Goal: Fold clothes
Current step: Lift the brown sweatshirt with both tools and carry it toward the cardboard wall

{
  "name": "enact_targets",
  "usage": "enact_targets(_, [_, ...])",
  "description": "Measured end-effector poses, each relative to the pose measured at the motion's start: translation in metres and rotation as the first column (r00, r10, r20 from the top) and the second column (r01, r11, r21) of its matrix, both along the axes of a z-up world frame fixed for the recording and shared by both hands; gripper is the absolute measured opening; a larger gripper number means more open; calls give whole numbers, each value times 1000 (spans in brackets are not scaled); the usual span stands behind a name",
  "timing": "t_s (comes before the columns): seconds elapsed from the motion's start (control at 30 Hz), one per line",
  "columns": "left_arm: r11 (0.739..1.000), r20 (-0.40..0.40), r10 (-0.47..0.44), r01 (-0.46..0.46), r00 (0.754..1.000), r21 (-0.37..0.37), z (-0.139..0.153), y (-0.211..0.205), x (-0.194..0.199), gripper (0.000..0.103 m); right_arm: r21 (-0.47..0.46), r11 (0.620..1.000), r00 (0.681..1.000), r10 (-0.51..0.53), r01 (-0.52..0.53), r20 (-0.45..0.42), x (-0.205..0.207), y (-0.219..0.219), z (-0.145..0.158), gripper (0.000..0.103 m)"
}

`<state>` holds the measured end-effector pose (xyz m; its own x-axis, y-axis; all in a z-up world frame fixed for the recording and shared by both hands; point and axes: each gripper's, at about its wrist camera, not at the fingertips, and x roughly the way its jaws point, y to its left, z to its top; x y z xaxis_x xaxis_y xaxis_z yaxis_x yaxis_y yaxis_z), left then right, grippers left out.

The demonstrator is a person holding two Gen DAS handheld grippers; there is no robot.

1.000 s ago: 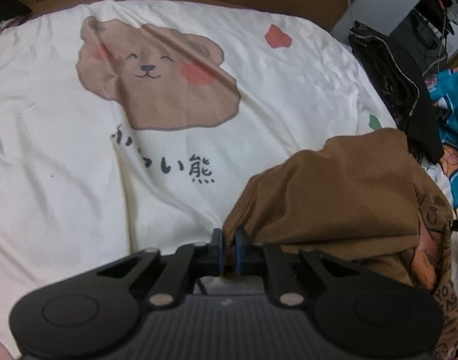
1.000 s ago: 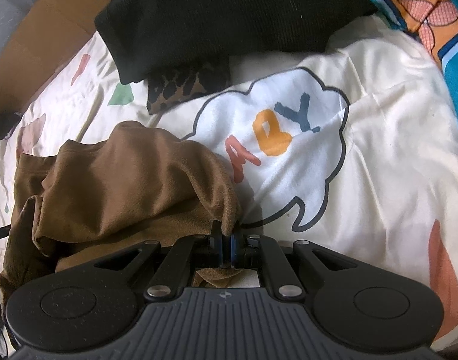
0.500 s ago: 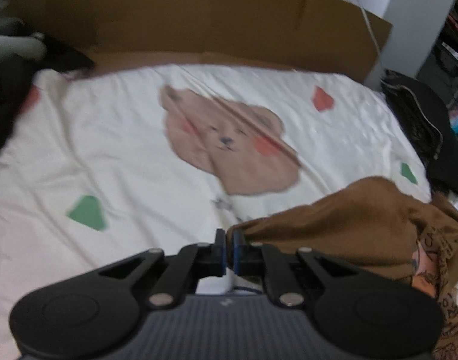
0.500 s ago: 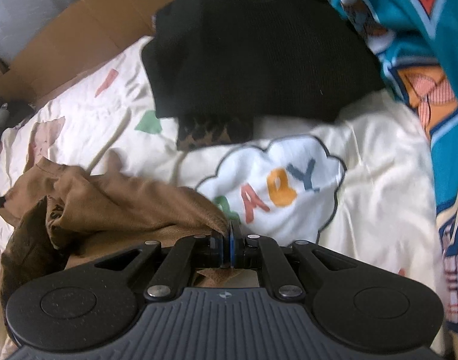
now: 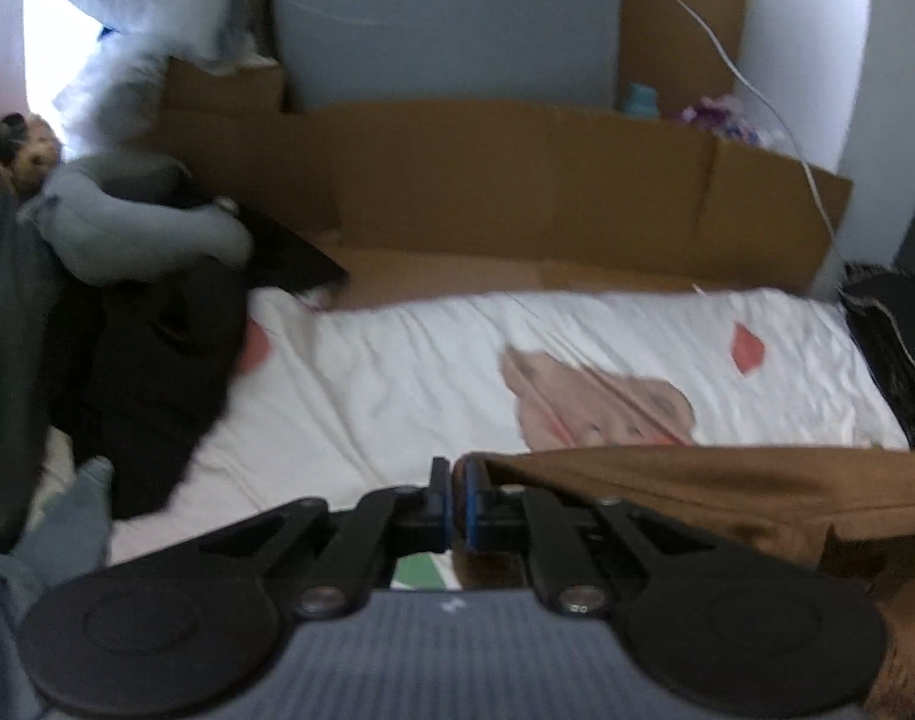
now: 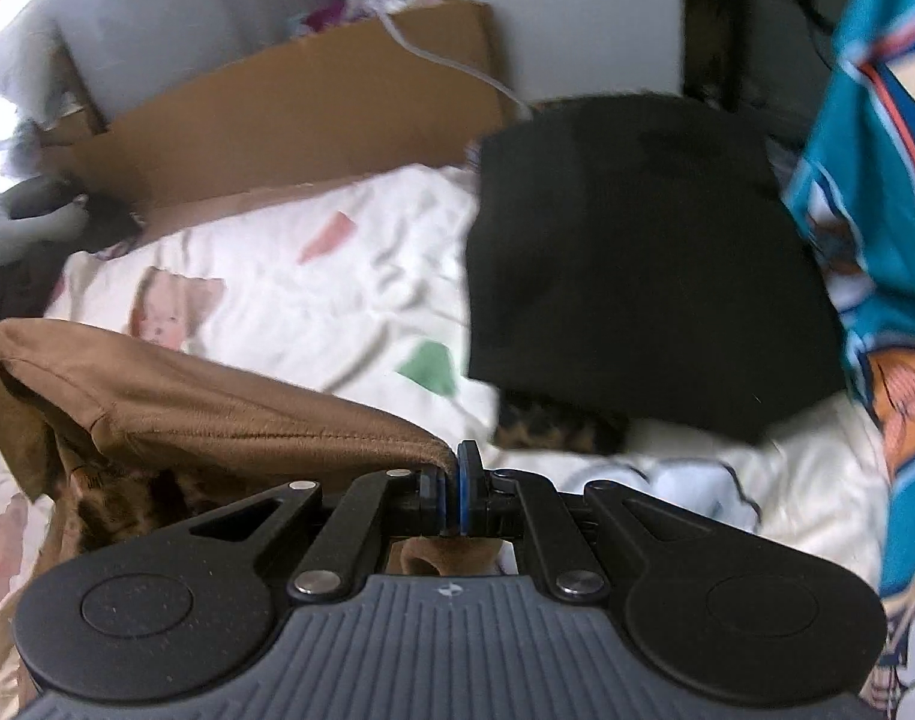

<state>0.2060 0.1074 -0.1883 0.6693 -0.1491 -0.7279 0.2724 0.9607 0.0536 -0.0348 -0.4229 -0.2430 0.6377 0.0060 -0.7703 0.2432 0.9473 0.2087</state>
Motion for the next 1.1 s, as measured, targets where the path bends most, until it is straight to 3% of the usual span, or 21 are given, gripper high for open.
enact_targets(0.33, [997, 90, 82, -82, 993, -2, 46, 42, 5, 4, -19, 997, 995, 70, -69, 67, 36, 43, 28, 2])
enact_targets(0.53, [994, 96, 111, -113, 989, 15, 53, 61, 11, 5, -60, 992, 993, 114, -112, 26, 64, 56, 27, 2])
enact_targets(0.77, [988, 33, 147, -148, 989, 33, 6, 67, 35, 5, -106, 981, 986, 163, -164, -26, 96, 71, 25, 2])
enact_targets(1.1, [980, -59, 195, -193, 979, 40, -68, 63, 81, 5, -177, 963, 972, 178, -204, -157, 172, 68, -15, 2])
